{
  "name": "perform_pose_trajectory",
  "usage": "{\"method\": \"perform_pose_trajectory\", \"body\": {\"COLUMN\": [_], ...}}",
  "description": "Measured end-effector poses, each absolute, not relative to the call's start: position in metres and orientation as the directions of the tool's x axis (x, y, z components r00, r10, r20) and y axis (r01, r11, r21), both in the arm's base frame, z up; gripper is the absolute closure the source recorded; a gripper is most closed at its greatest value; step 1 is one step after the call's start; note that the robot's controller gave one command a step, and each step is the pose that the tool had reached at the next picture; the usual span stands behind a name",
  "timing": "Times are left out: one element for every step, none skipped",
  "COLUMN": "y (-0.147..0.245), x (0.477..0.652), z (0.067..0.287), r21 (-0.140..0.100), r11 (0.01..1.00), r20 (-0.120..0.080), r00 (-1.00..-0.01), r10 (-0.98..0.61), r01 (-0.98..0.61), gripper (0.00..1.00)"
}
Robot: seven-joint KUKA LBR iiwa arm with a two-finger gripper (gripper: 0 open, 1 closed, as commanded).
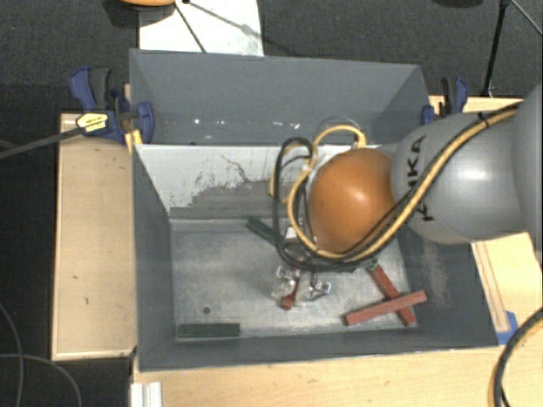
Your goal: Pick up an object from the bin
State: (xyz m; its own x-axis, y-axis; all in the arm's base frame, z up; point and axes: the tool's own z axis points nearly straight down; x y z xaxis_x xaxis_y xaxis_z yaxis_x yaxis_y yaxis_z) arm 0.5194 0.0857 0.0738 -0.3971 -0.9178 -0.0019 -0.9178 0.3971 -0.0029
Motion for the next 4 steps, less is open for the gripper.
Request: {"method": "perform_pose_trajectory", "body": {"y": [0.086, 0.097, 0.097, 0.097], "x": [0.519, 0.558, 0.558, 0.549], "z": [0.074, 0.073, 0.073, 0.215], "r21": [-0.003, 0.020, 0.020, -0.002], "r11": [0.398, 0.163, 0.165, 0.184], "r20": [-0.002, 0.009, 0.009, -0.003], "r00": [-0.398, -0.163, -0.165, -0.184], "r10": [-0.918, -0.987, -0.986, -0.983], "r01": [-0.918, -0.986, -0.986, -0.983], "gripper": [1.00, 1.00, 1.00, 1.00]}}
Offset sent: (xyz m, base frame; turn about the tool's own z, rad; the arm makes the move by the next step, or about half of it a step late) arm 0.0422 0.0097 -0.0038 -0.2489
